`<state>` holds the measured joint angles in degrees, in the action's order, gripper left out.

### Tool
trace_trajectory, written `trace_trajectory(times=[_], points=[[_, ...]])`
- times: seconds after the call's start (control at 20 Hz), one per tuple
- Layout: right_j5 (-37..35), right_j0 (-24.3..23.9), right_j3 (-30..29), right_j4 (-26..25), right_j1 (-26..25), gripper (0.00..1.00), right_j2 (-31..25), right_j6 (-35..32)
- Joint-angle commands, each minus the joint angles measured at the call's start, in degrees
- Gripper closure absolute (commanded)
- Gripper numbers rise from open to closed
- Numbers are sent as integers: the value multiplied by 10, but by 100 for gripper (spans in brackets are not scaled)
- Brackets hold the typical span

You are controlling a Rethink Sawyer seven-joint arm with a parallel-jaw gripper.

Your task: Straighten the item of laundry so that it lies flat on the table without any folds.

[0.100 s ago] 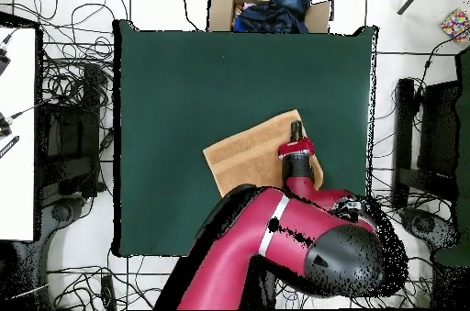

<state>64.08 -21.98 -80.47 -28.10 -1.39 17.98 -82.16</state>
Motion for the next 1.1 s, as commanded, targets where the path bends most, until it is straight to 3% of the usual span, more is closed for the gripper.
trace_trajectory(times=[0.05, 0.2, 0.55, 0.65, 0.8, 1.1], points=[[-271, 1, 121, 89, -102, 100, -119, -119], [-276, 7, 105, 110, -94, 100, -110, -110], [-367, -15, 104, 59, -71, 100, -152, -138], [-394, -15, 72, 88, -56, 100, -156, -136], [-479, -19, 10, 96, 7, 100, -163, -125], [-553, 12, -134, 132, 184, 100, -125, -126]])
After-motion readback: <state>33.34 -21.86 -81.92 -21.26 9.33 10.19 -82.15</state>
